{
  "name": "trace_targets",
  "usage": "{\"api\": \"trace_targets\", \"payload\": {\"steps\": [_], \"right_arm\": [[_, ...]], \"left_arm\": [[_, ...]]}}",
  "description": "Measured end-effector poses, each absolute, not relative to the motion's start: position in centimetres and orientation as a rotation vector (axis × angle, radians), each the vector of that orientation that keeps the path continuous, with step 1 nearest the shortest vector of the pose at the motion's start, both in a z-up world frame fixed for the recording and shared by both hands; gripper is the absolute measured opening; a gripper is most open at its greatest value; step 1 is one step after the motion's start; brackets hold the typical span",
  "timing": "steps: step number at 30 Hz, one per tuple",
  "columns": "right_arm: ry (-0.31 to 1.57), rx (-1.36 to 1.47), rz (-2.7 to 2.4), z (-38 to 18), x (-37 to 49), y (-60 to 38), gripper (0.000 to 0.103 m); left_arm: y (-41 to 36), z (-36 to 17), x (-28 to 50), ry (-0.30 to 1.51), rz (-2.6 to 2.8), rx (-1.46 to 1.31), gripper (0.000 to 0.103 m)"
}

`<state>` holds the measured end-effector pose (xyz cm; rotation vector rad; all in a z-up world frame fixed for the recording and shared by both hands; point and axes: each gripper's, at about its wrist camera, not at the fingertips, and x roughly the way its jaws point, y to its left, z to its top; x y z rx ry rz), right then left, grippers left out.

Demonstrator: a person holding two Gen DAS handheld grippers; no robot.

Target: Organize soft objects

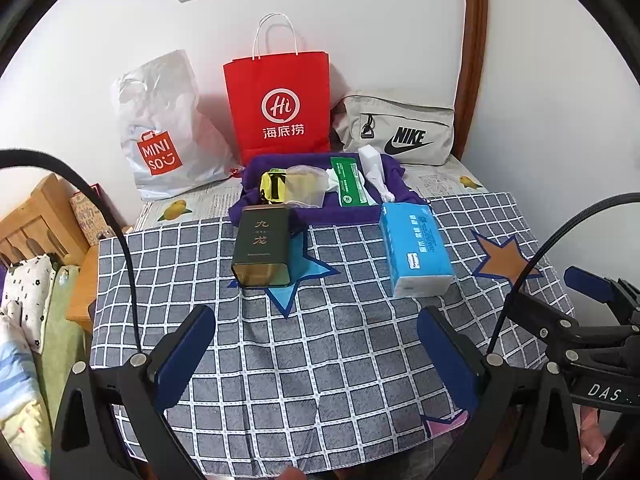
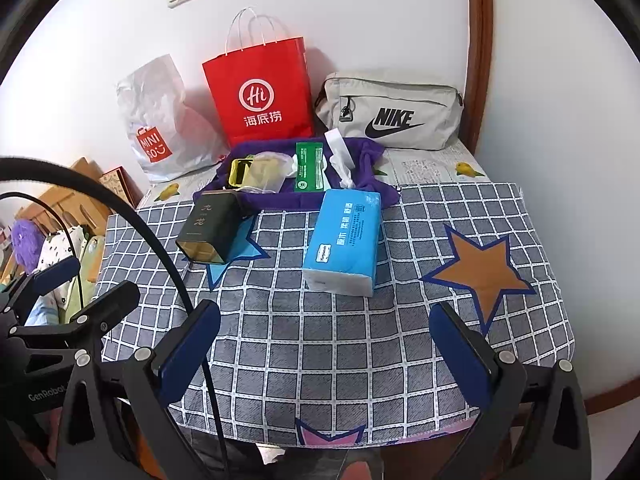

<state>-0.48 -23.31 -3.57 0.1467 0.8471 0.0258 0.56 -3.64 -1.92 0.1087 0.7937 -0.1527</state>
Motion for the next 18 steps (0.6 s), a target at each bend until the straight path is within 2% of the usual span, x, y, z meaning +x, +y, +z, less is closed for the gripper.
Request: {"api": "trace_targets", "payload": {"steps": [18], "right_arm": [[0.835,0.114,0.018,-3.0,-0.9,-22.1,0.102]], "left_arm": [[-2.7,-2.0,0.1,0.828,-0.13,0.092,0.102]]}}
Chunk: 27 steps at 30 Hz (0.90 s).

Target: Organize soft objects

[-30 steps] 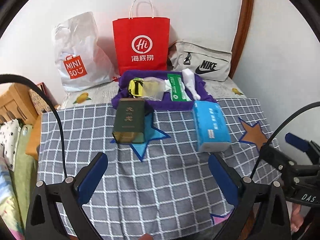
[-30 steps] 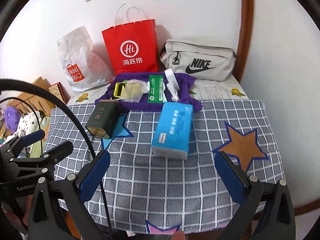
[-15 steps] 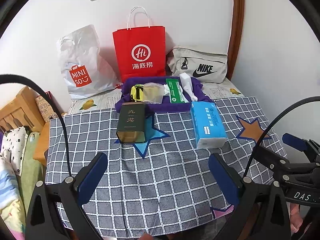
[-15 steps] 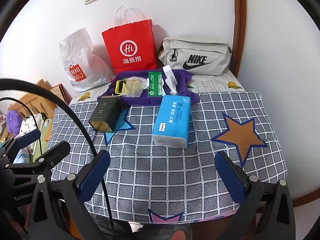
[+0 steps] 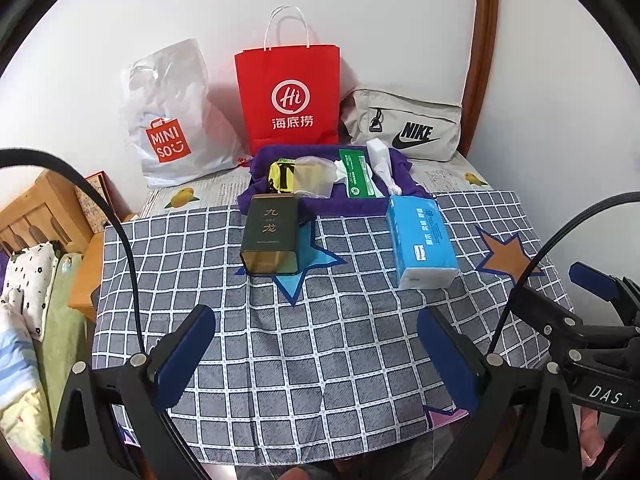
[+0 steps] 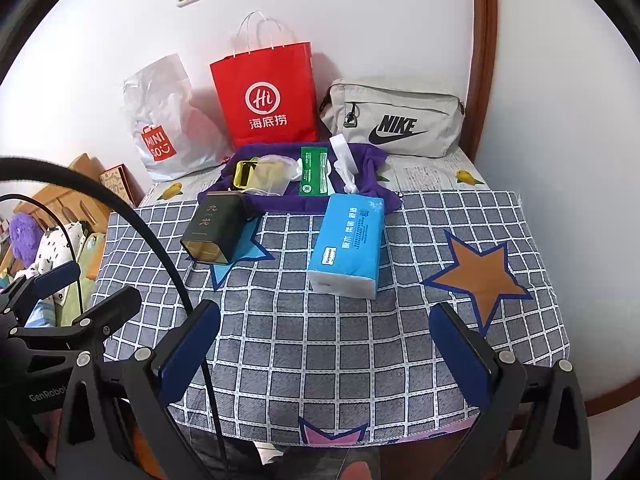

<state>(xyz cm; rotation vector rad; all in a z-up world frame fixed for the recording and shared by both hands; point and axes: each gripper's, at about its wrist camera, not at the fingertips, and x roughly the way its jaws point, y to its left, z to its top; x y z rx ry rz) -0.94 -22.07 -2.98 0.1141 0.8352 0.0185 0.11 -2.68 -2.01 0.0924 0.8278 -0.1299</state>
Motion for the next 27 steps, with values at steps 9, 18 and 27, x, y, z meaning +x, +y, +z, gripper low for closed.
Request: {"api": "trace_targets", "payload": {"steps": [9,18,27], "right_arm": [[0.846,0.11,0.023,-3.14,-1.07,-21.63,0.102],[0.85,0.111,0.026,-3.01,-0.95,-21.42,0.102],[0.857,0.114,0.022,-3.16,-0.81,-21.31,0.102]], "left_arm": [[-2.45,-2.11,0.24,0.832,-0.123,0.084,0.102],[-2.36,-2.12,0.09,0.833,-0.111,0.079,0.102],[-2.33,-2.22,0.03,0.836,-0.097,0.082,0.102]]}}
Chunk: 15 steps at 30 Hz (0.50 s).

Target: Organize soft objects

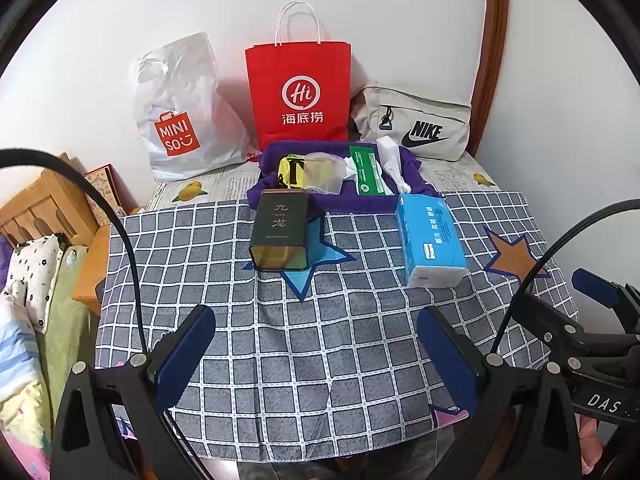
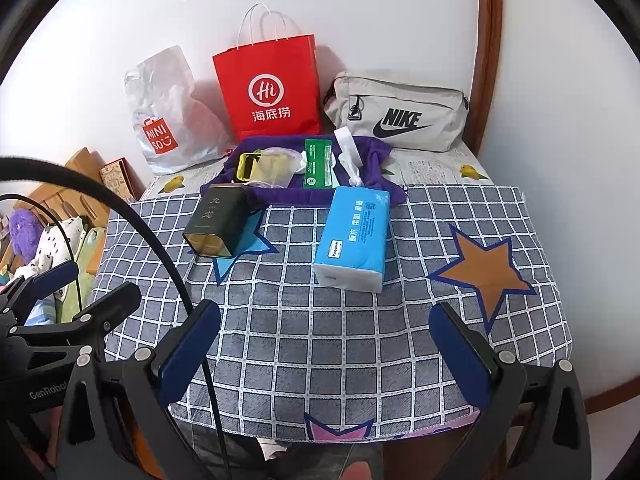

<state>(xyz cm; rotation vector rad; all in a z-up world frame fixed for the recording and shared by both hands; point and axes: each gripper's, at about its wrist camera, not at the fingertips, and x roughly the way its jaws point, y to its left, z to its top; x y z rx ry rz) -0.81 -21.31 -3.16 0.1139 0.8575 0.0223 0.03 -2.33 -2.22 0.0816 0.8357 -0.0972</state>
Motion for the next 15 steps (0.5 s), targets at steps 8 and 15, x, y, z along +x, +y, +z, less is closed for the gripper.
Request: {"api": "trace_targets", "payload": {"steps": [8,15], "right_arm": [[0.854,0.113,0.018,-3.1,-0.77,-21.26,0.102],[0.854,0.112,0.019,-3.13,-0.77,-21.17,0.102]], "left_arm": [[-2.27,-2.22,0.11,0.837,-0.099,0.082,0.102],[-2.29,-2.25,0.04,0.836,-0.092,0.081,0.102]]}}
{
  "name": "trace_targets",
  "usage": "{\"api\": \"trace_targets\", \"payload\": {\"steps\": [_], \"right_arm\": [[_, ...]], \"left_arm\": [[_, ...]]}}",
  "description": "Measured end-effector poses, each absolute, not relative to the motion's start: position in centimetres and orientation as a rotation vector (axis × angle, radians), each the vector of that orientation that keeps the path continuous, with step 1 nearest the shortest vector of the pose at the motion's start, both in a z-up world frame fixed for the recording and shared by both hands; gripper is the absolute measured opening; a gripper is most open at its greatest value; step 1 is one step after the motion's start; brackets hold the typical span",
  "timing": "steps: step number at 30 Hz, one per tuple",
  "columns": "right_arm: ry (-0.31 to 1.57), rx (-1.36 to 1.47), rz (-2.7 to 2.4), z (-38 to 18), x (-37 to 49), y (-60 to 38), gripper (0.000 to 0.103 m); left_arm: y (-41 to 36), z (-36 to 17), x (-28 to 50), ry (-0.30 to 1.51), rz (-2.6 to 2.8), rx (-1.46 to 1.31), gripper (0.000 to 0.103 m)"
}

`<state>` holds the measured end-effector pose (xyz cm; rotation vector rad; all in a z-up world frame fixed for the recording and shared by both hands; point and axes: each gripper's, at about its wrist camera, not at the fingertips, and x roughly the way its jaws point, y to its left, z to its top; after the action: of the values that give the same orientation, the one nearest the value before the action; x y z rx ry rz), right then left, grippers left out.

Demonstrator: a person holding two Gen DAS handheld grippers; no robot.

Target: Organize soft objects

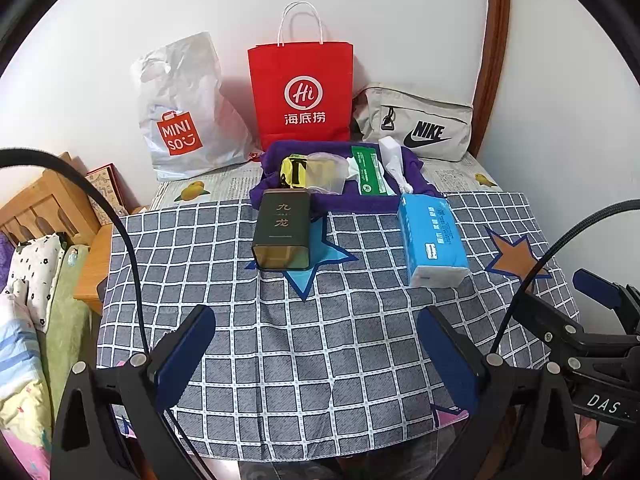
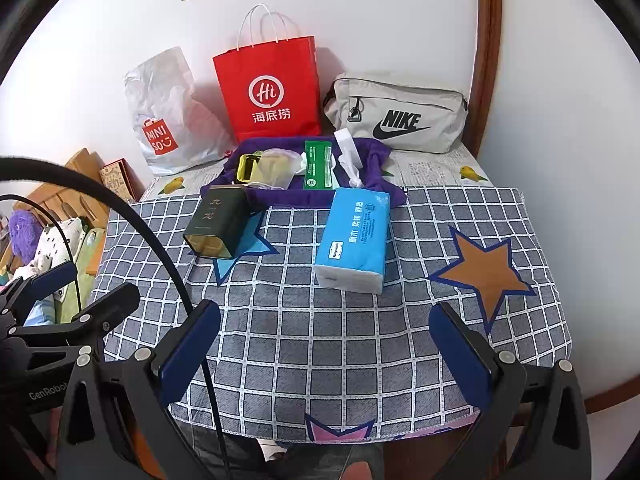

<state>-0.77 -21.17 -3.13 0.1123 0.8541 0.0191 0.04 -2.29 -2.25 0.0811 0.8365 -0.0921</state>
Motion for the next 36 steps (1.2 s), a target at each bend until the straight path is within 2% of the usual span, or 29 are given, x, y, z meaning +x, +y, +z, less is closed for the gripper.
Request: {"api": "trace_targets", "payload": {"steps": [36], "right_arm": [[0.86,0.111,0.016,-3.35,-0.78,-20.97,0.102]], "left_arm": [[-2.05,-2.51,-0.02,0.847,-0.081,0.081,0.102]]}}
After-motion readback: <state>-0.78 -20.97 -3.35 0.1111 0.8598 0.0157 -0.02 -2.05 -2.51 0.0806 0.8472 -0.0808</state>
